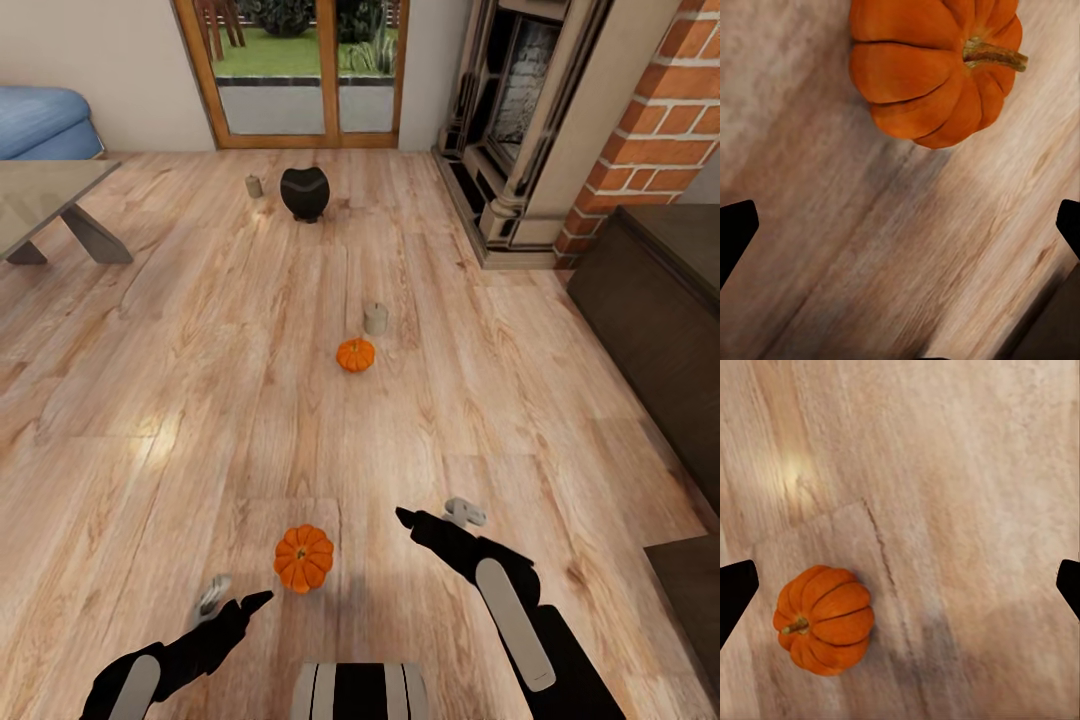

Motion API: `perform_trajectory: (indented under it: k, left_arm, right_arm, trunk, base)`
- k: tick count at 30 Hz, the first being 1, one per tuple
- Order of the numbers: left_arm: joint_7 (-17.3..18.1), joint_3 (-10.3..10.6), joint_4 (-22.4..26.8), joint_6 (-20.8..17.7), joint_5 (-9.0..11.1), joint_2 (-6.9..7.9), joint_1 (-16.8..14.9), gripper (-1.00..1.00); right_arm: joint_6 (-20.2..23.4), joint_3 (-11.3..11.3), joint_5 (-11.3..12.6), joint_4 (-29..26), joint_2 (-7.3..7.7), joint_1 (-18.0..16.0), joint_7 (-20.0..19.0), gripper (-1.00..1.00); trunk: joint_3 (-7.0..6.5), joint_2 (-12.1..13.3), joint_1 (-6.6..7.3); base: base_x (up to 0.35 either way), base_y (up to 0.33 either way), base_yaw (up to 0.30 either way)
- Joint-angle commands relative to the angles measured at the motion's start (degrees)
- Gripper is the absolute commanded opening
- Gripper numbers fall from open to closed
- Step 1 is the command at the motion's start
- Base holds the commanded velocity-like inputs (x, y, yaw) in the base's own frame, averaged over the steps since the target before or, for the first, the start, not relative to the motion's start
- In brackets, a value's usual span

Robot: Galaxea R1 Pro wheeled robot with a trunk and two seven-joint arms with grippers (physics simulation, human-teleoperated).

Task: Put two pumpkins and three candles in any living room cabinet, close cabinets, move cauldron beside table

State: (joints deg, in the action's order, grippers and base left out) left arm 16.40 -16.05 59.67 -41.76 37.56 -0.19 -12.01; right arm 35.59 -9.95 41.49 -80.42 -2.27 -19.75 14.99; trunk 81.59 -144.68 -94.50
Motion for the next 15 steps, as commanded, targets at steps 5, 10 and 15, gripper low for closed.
perform_trajectory:
  k: [5, 10, 15]
  left_arm:
    - [-0.43, -0.48, -0.05, -0.26, -0.30, 0.16, -0.03, 1.00]
    - [-2.38, -0.71, 0.91, -0.32, -0.67, 1.13, -0.18, 1.00]
    - [-5.32, -0.73, 2.69, -1.17, -0.51, 5.85, -0.22, 1.00]
  right_arm:
    - [0.10, 0.08, 0.61, 0.54, 0.19, -0.03, 0.56, 1.00]
    - [-0.01, 0.02, 0.43, 1.64, 0.25, -0.03, 0.67, 1.00]
    - [-0.05, 0.02, 0.14, 1.77, 0.31, -0.03, 0.94, 1.00]
  trunk:
    - [0.04, -0.02, 0.01]
    - [0.04, -0.02, 0.01]
    - [0.04, -0.02, 0.01]
  base:
    - [-0.001, 0.004, 0.000]
    - [0.000, 0.000, 0.000]
    - [0.000, 0.000, 0.000]
